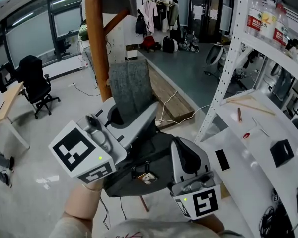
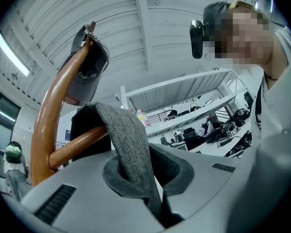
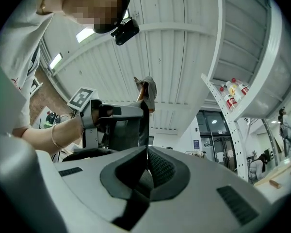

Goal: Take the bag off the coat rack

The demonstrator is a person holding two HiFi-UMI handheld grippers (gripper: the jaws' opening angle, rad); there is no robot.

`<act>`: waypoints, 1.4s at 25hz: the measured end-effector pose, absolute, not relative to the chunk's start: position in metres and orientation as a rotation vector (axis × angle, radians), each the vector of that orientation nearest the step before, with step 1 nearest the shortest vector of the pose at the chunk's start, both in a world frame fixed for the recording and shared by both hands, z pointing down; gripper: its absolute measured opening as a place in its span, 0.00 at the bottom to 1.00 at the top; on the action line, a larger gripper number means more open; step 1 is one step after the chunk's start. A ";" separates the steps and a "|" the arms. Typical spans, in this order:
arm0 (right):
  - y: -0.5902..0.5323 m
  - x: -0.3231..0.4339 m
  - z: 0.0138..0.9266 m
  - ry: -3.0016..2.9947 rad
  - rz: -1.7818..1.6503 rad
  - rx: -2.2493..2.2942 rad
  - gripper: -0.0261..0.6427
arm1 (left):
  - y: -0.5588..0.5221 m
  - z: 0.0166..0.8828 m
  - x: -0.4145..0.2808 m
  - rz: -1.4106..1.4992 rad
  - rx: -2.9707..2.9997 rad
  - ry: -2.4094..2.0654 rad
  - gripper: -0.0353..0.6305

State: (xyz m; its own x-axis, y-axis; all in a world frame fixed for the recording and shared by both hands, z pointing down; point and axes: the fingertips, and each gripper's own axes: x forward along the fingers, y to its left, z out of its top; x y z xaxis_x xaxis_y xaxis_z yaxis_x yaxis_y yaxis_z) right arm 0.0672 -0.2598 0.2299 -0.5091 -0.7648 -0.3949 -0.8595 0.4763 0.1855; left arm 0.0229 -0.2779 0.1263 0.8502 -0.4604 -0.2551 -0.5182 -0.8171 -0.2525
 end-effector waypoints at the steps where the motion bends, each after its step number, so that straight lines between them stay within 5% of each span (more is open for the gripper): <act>1: -0.259 0.069 0.229 2.461 0.534 -1.394 0.07 | -0.277 0.125 0.024 0.269 -2.716 0.729 0.10; 35: -0.219 0.131 0.245 2.415 0.442 -1.490 0.07 | -0.230 0.226 0.083 0.216 -2.859 0.751 0.11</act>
